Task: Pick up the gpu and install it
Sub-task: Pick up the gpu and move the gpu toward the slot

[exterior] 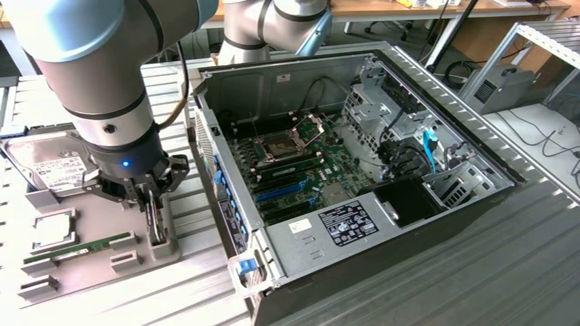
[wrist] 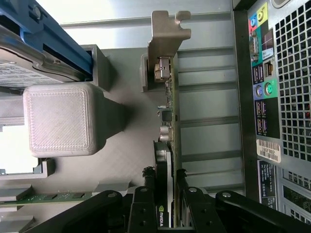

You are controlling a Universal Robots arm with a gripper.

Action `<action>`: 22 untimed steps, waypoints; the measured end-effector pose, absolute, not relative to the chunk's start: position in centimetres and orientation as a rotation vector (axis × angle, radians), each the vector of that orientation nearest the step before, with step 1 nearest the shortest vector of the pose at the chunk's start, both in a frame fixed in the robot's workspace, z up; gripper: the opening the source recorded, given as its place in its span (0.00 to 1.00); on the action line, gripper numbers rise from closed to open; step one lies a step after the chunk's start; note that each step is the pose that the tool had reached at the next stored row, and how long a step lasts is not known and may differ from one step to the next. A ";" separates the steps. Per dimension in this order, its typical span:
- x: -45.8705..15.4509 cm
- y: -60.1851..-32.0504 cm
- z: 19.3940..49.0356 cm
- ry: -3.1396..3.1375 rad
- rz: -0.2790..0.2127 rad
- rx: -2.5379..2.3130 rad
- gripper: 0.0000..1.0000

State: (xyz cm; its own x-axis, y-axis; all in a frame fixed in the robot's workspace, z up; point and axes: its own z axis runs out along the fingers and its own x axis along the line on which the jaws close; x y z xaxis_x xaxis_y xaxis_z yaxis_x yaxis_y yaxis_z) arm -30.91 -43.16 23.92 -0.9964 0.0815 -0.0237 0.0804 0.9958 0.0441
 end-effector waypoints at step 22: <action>-30.9 -43.2 23.9 3.117 0.069 0.010 0.27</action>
